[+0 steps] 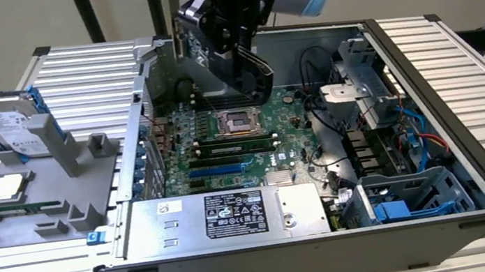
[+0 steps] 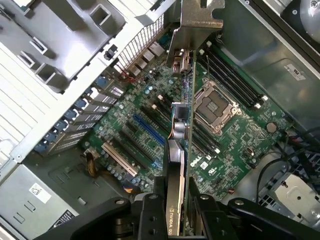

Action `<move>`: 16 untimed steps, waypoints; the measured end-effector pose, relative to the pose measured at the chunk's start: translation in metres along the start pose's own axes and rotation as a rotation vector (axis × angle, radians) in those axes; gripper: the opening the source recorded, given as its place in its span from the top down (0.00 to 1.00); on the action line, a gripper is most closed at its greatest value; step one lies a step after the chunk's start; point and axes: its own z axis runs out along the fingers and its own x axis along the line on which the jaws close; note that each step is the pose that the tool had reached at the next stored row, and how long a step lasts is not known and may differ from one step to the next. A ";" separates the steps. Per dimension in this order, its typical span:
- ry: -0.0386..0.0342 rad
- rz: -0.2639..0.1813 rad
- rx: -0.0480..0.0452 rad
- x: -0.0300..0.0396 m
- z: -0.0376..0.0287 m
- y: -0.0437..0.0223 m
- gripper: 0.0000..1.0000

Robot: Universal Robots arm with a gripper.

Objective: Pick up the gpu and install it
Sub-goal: 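Insert the gpu into the slot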

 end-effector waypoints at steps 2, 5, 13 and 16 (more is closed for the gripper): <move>-0.0057 -0.019 0.0049 0.0000 -0.0001 0.0000 1.00; -0.0202 -0.050 0.0183 0.0000 0.0000 0.0000 1.00; -0.0266 -0.154 0.0188 -0.0001 0.0001 -0.0001 1.00; -0.0294 -0.192 0.0174 -0.0002 0.0000 -0.0002 1.00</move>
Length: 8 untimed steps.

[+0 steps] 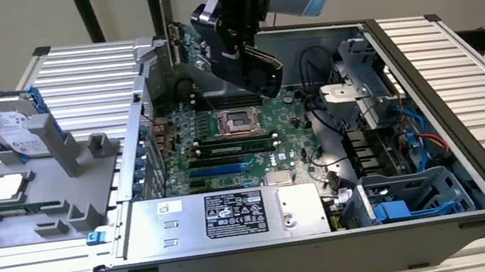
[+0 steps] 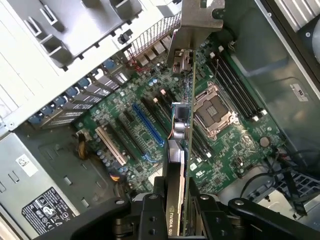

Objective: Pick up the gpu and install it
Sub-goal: 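Insert the gpu into the slot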

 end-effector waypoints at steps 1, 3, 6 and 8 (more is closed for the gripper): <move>-0.0015 -0.012 -0.0004 0.0000 0.0000 0.0000 1.00; -0.0046 -0.039 -0.0011 0.0000 0.0000 0.0000 1.00; -0.0076 -0.077 -0.0019 -0.0001 0.0001 -0.0001 1.00; -0.0088 -0.103 -0.0032 -0.0002 0.0001 -0.0003 1.00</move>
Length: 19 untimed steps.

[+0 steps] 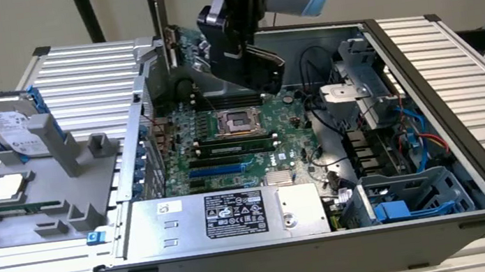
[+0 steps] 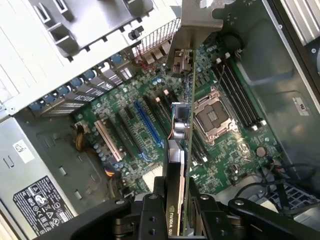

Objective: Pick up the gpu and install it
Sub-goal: 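Insert the gpu into the slot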

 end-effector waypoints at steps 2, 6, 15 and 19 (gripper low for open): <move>-0.0008 -0.025 -0.0016 -0.0002 0.0000 -0.0002 1.00; -0.0020 -0.074 -0.0050 -0.0005 0.0000 -0.0009 1.00; -0.0054 -0.170 -0.0125 -0.0029 0.0002 -0.0049 1.00; -0.0069 -0.210 -0.0158 -0.0041 0.0002 -0.0069 1.00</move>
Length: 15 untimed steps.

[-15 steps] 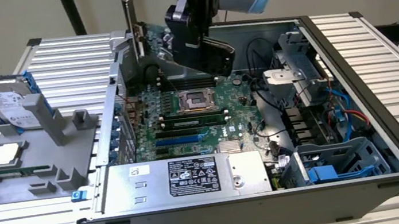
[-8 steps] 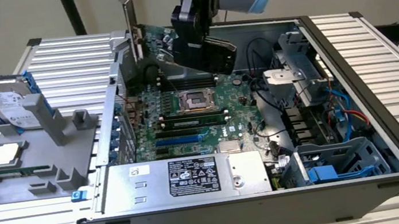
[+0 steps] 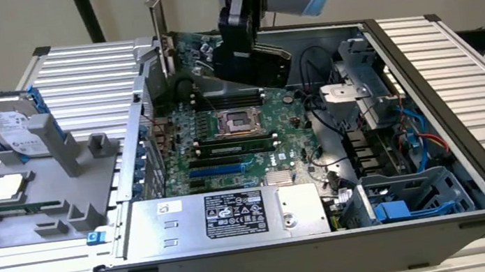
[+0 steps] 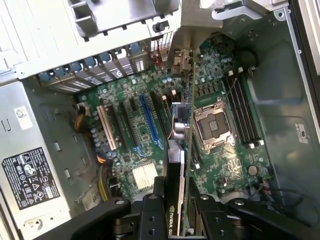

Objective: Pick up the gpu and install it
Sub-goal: 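Insert the gpu into the slot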

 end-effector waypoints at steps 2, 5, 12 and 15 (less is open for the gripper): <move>-0.0006 -0.021 -0.0017 -0.0004 0.0000 -0.0011 1.00; -0.0018 -0.052 -0.0041 -0.0010 0.0000 -0.0028 1.00; -0.0048 -0.124 -0.0098 -0.0023 0.0001 -0.0069 1.00; -0.0063 -0.153 -0.0122 -0.0029 0.0002 -0.0087 1.00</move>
